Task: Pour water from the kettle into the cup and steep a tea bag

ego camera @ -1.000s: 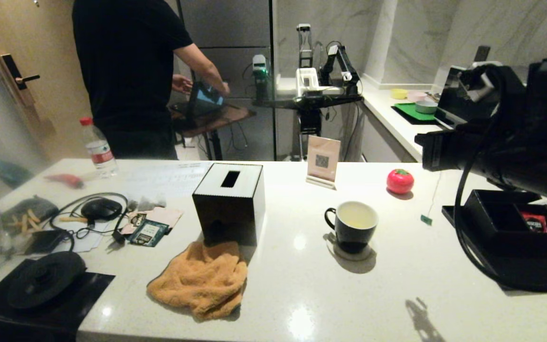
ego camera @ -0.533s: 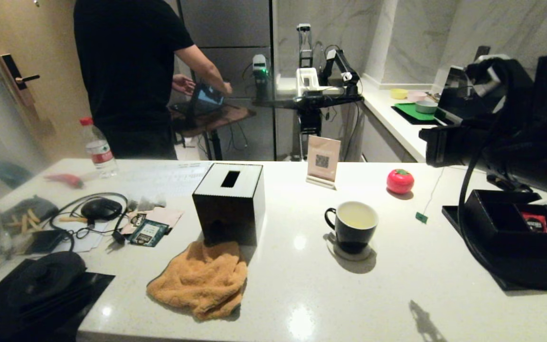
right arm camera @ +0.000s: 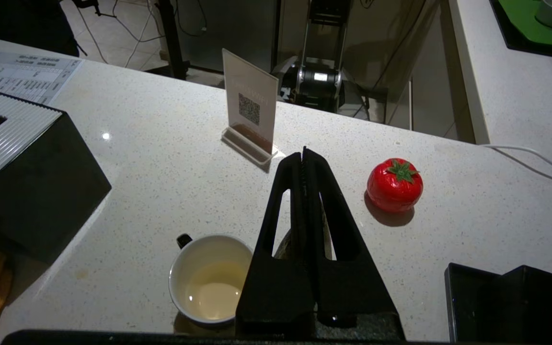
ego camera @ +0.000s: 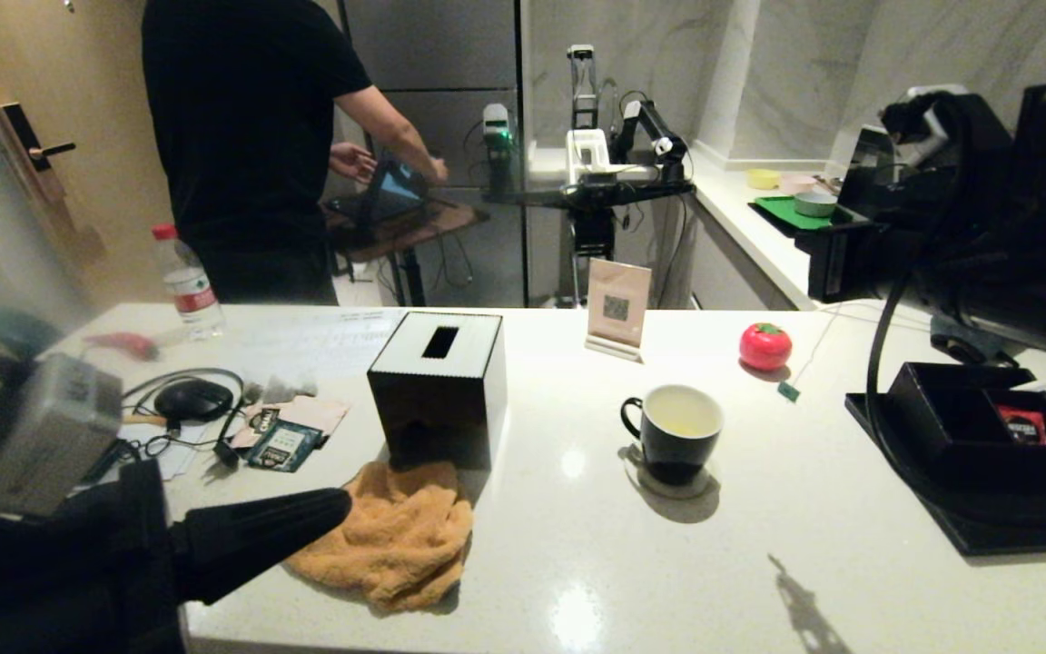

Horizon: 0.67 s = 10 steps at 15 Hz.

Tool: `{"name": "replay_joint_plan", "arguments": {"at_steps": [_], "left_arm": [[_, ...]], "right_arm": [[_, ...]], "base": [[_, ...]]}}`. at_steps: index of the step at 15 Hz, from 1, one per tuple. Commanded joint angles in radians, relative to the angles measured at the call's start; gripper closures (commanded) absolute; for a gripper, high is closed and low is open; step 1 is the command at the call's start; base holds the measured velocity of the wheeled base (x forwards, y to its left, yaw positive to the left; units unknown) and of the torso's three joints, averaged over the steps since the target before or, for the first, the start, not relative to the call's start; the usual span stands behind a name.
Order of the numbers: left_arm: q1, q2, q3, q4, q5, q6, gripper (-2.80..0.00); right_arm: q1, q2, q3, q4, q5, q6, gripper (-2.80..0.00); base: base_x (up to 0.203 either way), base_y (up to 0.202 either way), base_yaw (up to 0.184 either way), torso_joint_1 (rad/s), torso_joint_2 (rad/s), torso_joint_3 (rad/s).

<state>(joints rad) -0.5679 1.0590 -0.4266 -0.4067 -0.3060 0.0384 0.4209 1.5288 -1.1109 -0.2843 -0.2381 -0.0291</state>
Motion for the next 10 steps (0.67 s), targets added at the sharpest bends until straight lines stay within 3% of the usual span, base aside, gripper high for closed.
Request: {"name": "replay_joint_plan", "arguments": {"at_steps": [1,10], "left_arm": [[-0.021,0.155,-0.040,-0.053,0.000,0.000,0.00],[-0.064,0.570,-0.221,-0.420,0.011,-0.019,0.00]], "right_arm": [[0.008,0.021,-0.025,-0.003,-0.001,-0.003,0.00],[0.067,0.096,-0.110,-0.003,0.005,0.003,0.00]], "base": [[0.000,0.000,0.000,0.000,0.00,0.000],[0.000,0.000,0.000,0.000,0.00,0.000]]}}
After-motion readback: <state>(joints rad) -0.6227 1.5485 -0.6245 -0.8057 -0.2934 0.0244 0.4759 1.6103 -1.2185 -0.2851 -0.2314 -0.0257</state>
